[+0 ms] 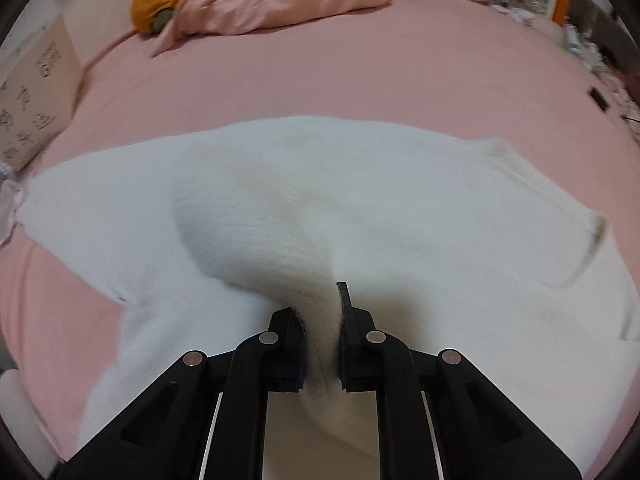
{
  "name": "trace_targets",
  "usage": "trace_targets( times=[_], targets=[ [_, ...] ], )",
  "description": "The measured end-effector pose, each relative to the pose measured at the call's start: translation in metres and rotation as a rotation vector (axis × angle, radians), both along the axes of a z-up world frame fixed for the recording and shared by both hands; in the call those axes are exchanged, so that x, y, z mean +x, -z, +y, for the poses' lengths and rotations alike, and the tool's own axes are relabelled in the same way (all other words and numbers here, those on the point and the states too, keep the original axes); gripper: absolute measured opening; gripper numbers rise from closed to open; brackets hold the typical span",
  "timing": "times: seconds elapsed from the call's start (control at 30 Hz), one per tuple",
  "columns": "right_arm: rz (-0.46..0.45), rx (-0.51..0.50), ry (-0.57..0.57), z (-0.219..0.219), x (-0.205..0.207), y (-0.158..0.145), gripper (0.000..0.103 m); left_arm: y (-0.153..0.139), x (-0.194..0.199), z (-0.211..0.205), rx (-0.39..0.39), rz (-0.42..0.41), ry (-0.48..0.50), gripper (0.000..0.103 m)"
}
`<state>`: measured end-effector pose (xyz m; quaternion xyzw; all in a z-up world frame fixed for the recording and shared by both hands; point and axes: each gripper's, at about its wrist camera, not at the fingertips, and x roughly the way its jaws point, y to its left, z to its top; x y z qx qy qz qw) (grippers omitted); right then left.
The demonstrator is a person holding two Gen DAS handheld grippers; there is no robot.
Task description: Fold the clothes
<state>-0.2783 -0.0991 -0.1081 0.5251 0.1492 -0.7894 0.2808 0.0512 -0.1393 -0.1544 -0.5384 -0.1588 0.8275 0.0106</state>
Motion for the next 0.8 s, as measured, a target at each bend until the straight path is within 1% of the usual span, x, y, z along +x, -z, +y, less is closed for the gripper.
trace_targets(
  times=[0.1, 0.17, 0.23, 0.33, 0.47, 0.53, 0.57, 0.63, 0.73, 0.8],
  targets=[
    [0.03, -0.087, 0.083, 0.031, -0.006, -0.019, 0.011, 0.0, -0.003, 0.004, -0.025, -0.002, 0.013, 0.102],
    [0.064, -0.136, 0.157, 0.063, -0.01, -0.033, 0.011, 0.002, -0.003, 0.008, -0.053, -0.006, 0.024, 0.102],
    [0.094, -0.148, 0.236, 0.099, -0.015, -0.044, 0.011, 0.003, -0.002, 0.012, -0.081, -0.009, 0.034, 0.102],
    [0.13, -0.138, 0.36, 0.168, -0.027, -0.057, 0.011, 0.004, -0.004, 0.013, -0.104, -0.01, 0.044, 0.102],
    [0.183, -0.094, 0.541, 0.281, -0.032, -0.076, 0.011, 0.004, -0.005, 0.008, -0.109, -0.009, 0.038, 0.102],
    [0.218, -0.041, 0.628, 0.345, -0.025, -0.085, 0.011, 0.005, -0.008, 0.008, -0.097, -0.006, 0.026, 0.102],
    [0.247, 0.006, 0.668, 0.381, -0.018, -0.093, 0.011, 0.004, -0.009, 0.008, -0.094, -0.004, 0.022, 0.102],
    [0.271, 0.051, 0.739, 0.431, -0.008, -0.099, 0.011, 0.005, -0.007, 0.008, -0.108, -0.005, 0.021, 0.102],
    [0.298, 0.086, 0.877, 0.511, 0.001, -0.105, 0.011, 0.003, -0.005, 0.008, -0.142, -0.009, 0.022, 0.102],
    [0.311, 0.109, 0.932, 0.552, 0.008, -0.105, 0.011, 0.003, -0.009, 0.014, -0.143, -0.013, 0.017, 0.102]
  ],
)
